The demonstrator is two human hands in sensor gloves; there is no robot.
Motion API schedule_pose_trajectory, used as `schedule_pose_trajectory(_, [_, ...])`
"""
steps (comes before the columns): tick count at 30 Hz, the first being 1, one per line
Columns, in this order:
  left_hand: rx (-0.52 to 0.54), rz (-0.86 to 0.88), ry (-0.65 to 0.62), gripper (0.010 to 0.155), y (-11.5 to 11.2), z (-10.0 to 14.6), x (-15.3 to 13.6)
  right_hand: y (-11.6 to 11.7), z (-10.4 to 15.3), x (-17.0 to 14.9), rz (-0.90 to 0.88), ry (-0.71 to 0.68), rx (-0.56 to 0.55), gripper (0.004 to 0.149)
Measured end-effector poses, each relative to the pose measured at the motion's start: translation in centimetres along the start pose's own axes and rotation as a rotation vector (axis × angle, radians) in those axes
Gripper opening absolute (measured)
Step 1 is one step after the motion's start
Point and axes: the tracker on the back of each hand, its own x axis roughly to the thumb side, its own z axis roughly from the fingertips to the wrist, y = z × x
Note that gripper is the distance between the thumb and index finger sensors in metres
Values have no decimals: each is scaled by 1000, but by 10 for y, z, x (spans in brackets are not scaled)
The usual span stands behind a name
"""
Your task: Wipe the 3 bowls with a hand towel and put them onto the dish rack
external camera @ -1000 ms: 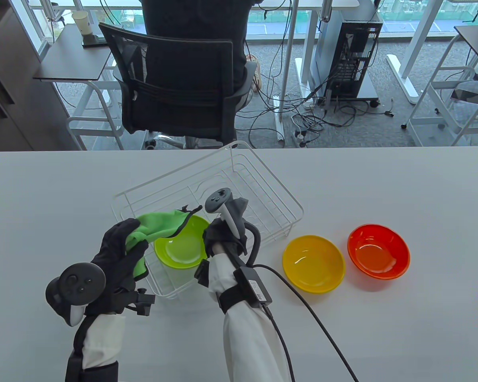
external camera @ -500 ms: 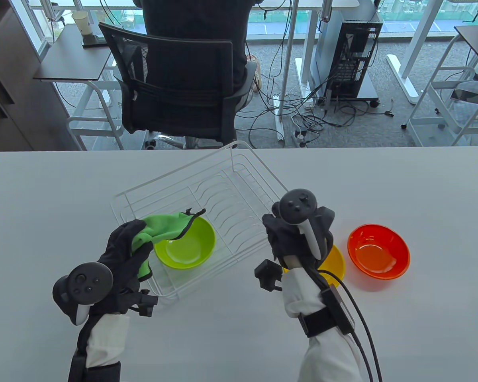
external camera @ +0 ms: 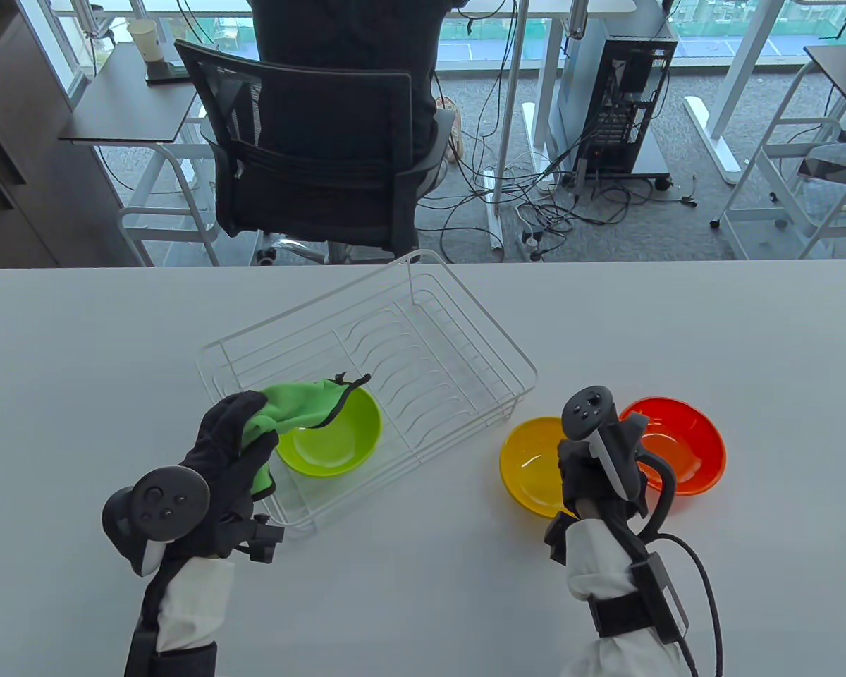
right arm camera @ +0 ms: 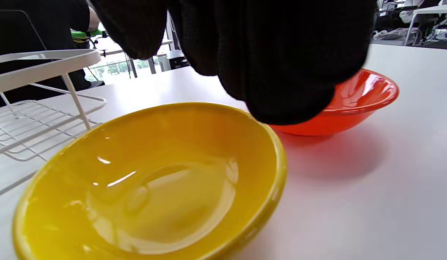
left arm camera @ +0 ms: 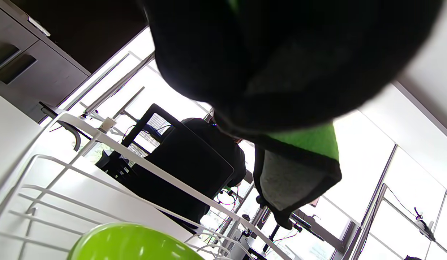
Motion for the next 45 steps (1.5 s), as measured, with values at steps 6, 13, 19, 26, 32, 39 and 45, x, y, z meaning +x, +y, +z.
schedule_pose_trajectory(6, [-20,-20,-11,57,-5,2,1,13,-13,-16,126,129,84,55])
schedule_pose_trajectory(13, [-24,-27,-14,57,-5,2,1,32,-26,-25,148,185,173,60])
schedule_pose_trajectory(19, [-35,-32,-22,57,-8,2,2,46,-31,-27,135,198,212,62])
schedule_pose_trajectory(26, [-54,-43,-27,57,-11,3,3,58,-36,-29,139,207,232,54])
schedule_pose_trajectory(32, [-60,-35,-28,57,-12,2,3,54,-38,-33,56,200,236,48])
schedule_pose_trajectory(39, [-53,-7,-17,58,-11,2,2,37,-32,-37,-168,94,160,44])
schedule_pose_trajectory(45, [-43,28,-20,59,-7,-3,6,17,-24,-34,-266,36,103,44])
